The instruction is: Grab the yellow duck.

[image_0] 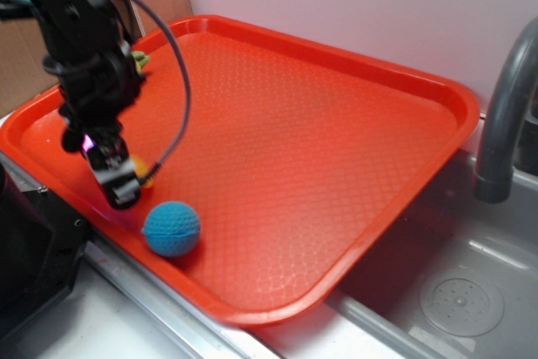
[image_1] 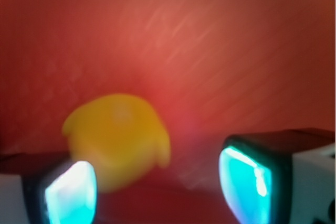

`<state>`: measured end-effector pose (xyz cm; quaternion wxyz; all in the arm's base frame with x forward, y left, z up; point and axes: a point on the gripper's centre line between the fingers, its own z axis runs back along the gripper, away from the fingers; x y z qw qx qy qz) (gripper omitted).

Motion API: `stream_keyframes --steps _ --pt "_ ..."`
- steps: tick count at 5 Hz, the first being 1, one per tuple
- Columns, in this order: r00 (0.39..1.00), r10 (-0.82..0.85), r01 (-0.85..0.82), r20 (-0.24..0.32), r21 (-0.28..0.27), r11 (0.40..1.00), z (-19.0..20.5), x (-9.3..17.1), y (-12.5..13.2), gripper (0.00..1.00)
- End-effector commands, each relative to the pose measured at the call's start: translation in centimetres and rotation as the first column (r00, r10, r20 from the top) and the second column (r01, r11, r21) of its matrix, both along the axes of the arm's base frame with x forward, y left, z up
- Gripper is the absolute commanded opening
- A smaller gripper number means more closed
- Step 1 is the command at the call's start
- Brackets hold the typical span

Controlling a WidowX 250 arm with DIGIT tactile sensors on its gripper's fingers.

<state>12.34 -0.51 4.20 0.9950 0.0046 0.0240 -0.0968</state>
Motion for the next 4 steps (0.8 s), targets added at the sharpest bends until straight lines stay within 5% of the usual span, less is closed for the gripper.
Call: stream_keyframes --steps 1,3,4 --pt "0.999 0.012 -0.010 0.042 -0.033 0.999 1.1 0.8 0.2 1.00" --pt "0.994 -0.074 0.077 0.080 -0.032 0.997 0.2 4.2 -1.2 1.00" --pt "0.996 -0.079 0.081 0.043 -0.043 0.996 -0.9 4.8 -1.5 1.00"
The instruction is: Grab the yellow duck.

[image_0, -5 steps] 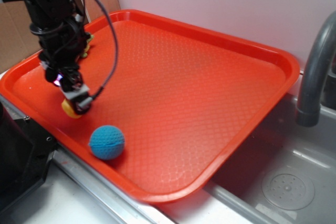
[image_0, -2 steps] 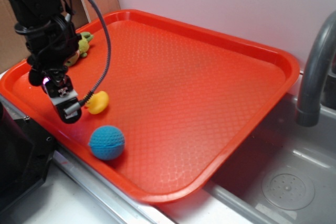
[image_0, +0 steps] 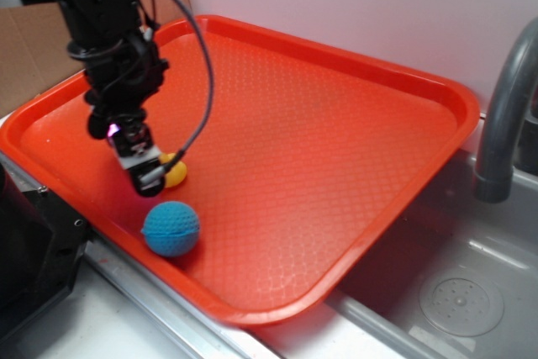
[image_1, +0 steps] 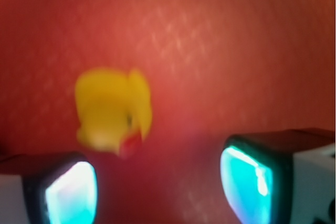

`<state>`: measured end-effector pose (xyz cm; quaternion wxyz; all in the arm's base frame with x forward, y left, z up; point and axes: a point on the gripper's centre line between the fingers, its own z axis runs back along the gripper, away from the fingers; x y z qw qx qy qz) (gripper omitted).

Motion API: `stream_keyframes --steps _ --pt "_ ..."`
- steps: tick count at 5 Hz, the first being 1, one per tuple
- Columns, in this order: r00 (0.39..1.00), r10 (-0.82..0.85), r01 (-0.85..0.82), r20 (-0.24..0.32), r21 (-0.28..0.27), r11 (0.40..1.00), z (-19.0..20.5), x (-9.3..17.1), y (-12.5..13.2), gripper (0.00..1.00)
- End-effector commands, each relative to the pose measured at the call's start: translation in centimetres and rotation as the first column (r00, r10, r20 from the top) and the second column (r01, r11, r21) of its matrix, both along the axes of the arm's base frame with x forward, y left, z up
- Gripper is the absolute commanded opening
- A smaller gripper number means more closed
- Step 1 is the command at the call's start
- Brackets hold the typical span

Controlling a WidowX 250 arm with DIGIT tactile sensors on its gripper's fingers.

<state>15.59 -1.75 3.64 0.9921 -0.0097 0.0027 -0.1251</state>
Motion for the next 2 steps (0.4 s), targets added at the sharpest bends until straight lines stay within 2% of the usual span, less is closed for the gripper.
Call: stream_keyframes --steps 1,2 --pt "0.997 -0.038 0.039 -0.063 0.022 0.999 -3.26 1.83 -1.31 0.29" --pt "0.996 -0.040 0.045 -0.086 0.058 0.997 -3.56 1.75 -2.15 0.00"
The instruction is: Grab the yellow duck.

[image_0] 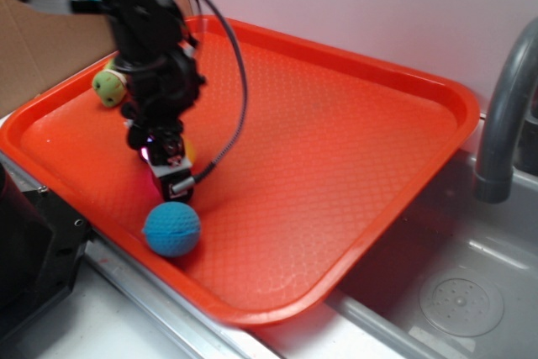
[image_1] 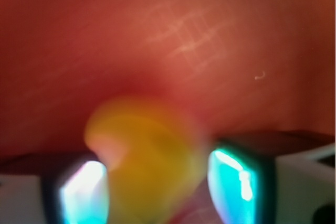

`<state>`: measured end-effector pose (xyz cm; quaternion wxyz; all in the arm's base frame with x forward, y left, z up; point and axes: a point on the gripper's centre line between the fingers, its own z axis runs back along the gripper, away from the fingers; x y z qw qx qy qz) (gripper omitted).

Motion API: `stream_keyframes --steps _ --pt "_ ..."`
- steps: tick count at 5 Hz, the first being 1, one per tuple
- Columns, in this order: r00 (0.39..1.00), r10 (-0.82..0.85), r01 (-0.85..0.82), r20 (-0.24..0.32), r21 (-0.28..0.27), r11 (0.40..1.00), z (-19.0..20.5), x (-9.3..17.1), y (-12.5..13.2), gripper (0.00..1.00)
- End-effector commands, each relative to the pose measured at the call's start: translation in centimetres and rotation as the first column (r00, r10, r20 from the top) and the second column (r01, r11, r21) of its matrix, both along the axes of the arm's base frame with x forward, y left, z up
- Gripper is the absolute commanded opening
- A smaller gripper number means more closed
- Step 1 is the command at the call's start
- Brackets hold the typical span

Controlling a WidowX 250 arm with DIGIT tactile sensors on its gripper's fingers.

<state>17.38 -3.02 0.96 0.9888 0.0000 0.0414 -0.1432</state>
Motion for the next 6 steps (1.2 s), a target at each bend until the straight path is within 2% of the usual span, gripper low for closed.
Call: stream_keyframes --steps 1,2,3,4,5,6 --pt "1.000 0.020 -0.021 0.015 0.047 0.999 1.0 -0.4 -0.6 0.00" --pt "0.991 0.088 -0.093 0.104 0.045 0.995 4.9 -0.6 1.1 0.00" --pt "0.970 0.155 -0.159 0.186 0.003 0.987 8.6 -0.2 2.7 0.00" --pt "0.967 0.165 -0.168 0.192 -0.003 0.986 9.8 0.7 2.8 0.00" --pt "0.983 0.096 -0.096 0.158 -0.010 0.995 8.3 1.5 1.6 1.00" --pt "0.993 0.009 -0.006 0.117 -0.025 1.000 6.1 2.0 -0.6 1.00"
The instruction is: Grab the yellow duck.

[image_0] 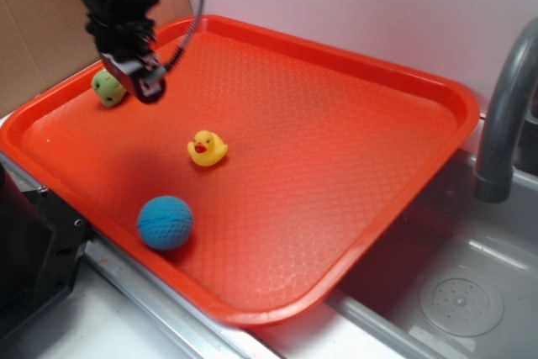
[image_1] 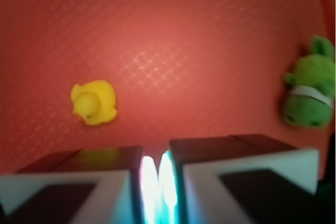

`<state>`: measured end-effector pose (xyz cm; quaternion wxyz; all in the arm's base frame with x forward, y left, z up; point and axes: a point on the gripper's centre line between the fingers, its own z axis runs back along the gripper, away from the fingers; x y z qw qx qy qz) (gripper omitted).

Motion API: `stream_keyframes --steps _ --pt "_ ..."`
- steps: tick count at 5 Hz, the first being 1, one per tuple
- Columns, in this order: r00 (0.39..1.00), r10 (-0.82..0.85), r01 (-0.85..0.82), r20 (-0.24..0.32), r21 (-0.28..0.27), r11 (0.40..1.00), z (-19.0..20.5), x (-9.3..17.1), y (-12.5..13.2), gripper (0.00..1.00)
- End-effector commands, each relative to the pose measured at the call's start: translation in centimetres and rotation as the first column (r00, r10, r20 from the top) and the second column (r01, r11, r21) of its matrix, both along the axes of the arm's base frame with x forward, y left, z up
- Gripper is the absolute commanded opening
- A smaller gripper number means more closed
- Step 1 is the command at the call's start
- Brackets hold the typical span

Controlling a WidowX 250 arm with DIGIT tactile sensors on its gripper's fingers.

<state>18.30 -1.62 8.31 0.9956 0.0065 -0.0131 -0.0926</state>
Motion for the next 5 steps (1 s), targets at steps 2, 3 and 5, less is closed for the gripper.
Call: stream_keyframes --steps 2,3,5 --pt "0.993 -0.112 0.112 -0.046 -0.011 0.994 -4.9 1.6 -3.8 1.00" --pt "0.994 -0.087 0.088 -0.069 0.006 0.996 -6.5 2.5 -2.7 1.00" --pt "0.999 0.024 -0.023 -0.034 0.018 1.000 -4.1 1.7 -0.7 0.00"
